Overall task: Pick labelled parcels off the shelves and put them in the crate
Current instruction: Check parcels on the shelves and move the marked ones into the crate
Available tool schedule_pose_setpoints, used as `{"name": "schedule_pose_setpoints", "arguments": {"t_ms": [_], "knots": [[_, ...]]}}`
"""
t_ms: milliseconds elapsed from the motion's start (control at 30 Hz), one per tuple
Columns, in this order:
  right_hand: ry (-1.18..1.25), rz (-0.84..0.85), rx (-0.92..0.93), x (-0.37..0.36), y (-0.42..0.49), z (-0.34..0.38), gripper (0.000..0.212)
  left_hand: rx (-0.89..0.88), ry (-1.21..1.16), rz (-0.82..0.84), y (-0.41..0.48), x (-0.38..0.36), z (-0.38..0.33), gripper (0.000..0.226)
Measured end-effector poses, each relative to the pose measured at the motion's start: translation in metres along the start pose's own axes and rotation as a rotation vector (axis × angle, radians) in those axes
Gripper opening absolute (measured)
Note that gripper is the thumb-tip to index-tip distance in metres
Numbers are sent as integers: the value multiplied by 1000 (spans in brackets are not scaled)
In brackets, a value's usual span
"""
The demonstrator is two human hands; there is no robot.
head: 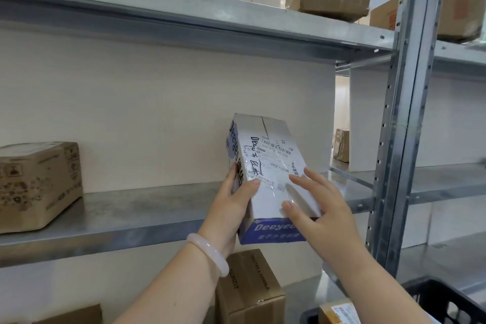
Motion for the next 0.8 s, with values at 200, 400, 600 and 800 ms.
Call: {"name": "schedule_pose_setpoints", "arguments": {"t_ms": [200,400,600,800], "knots": [[-43,27,-25,14,17,-6,51,-93,308,-37,22,-3,-8,55],[-163,98,-122,24,43,-18,43,14,424,58,29,-15,1,68],[-194,121,-146,34,65,-26,57,-7,520,93,35,-24,3,82],[-356,122,-104,32,79,-25,46,-47,637,52,52,-21,4,78]]}}
Point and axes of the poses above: each hand's wrist, its own y-axis towards the middle knuckle, its own x-axis out of the back of the hand, z = x × y, the point moved 6 cm from there along y, towards the middle knuckle, and after that the axes turned 4 degrees about z, right-handed, at the moved point
